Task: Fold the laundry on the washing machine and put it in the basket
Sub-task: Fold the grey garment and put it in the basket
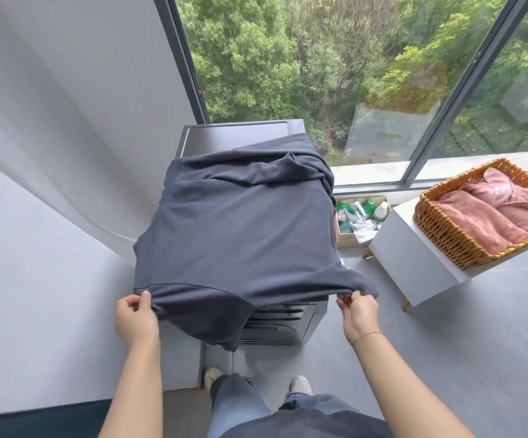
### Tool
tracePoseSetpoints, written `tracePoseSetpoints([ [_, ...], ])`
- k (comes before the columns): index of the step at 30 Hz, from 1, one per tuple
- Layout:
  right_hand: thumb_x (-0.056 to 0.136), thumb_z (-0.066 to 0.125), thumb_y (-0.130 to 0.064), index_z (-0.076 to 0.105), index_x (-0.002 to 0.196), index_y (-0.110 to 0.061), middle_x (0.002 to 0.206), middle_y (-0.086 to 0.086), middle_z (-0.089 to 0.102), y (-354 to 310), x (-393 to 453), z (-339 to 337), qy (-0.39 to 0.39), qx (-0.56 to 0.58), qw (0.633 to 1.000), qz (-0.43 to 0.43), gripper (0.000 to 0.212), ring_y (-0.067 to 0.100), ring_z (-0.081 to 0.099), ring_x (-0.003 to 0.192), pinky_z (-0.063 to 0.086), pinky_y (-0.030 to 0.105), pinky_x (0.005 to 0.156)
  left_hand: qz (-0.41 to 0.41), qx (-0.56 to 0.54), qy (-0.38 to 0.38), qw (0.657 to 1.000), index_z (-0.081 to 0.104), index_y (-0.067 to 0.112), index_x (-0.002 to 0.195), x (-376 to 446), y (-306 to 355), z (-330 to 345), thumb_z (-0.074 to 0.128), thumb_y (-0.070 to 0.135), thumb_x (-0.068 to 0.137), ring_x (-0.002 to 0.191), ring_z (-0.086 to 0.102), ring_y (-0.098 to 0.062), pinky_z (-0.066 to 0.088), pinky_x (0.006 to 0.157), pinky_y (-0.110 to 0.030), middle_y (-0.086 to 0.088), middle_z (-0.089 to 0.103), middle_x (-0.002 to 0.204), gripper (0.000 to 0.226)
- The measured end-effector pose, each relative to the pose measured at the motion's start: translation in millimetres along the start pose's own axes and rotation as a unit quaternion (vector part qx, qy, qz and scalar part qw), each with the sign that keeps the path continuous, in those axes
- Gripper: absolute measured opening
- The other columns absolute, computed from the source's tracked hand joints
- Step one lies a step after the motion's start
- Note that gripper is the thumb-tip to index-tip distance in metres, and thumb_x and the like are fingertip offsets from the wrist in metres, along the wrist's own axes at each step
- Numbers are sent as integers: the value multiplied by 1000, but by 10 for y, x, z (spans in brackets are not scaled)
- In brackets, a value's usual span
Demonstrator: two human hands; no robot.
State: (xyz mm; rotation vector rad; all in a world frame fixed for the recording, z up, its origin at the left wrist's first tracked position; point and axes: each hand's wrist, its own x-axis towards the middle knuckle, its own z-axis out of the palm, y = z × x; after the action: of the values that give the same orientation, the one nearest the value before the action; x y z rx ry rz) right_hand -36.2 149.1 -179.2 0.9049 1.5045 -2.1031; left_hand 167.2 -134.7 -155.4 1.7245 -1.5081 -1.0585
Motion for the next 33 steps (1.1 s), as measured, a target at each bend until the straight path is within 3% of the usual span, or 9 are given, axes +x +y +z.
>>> tracePoseSetpoints([
  [2,96,26,8,48,125,2,82,8,52,101,-12,4,-3,0,998,59,36,17,54,68,47,25,66,-54,-21,-33,998,50,2,83,-4,-16,41,55,17,96,77,44,-34,33,70,-30,-11,47,72,20],
  [5,97,38,-23,53,120,-10,104,13,59,80,-64,10,-27,-69,989,131,30,25,55,92,41,35,87,-125,-61,-72,988,39,13,68,53,-84,35,62,23,92,79,38,-24,33,70,-31,-5,40,70,34],
  [7,92,44,-51,54,115,-17,110,10,57,52,-48,23,-63,-105,980,159,42,24,53,101,42,33,83,-150,-99,-121,976,51,15,78,62,-101,-27,70,33,86,88,49,-24,39,81,-33,-5,56,87,27],
  [9,86,54,-58,58,102,-22,88,2,56,56,-31,55,-81,-119,977,159,39,17,52,80,40,26,65,-167,-81,-201,962,60,11,108,38,-128,-72,73,39,82,109,53,-21,38,96,-32,-2,61,112,40],
  [12,92,59,-35,51,74,-20,54,-3,38,96,10,70,-43,-110,988,103,25,11,33,46,30,19,41,-153,-1,-304,940,56,4,127,-18,-164,-86,77,45,76,118,52,-20,36,102,-32,-1,62,121,69],
  [17,102,39,-17,45,76,-13,64,4,41,78,-78,53,40,-43,998,-3,27,5,34,25,37,15,33,-173,-46,-321,930,59,-1,120,-33,-12,-133,65,31,90,100,64,-29,49,87,-37,-12,68,111,45],
  [22,99,29,1,47,96,-4,75,6,47,86,-138,126,64,-34,997,-31,19,14,38,41,39,14,34,-220,-89,-367,900,61,0,118,100,128,-307,60,29,93,102,64,-29,48,92,-39,-15,68,115,38],
  [28,91,32,8,42,70,-10,63,6,46,76,-363,277,88,18,996,-9,29,6,34,26,36,12,35,-325,-129,-500,792,69,3,107,85,352,-567,61,37,90,107,63,-29,40,106,-41,-13,71,108,39],
  [33,91,50,-9,44,70,-14,57,3,45,-12,-500,361,118,33,992,-42,22,11,39,39,38,18,43,-286,-71,-540,788,65,-1,115,245,524,-532,62,26,89,100,68,-26,47,96,-38,-13,71,110,38],
])
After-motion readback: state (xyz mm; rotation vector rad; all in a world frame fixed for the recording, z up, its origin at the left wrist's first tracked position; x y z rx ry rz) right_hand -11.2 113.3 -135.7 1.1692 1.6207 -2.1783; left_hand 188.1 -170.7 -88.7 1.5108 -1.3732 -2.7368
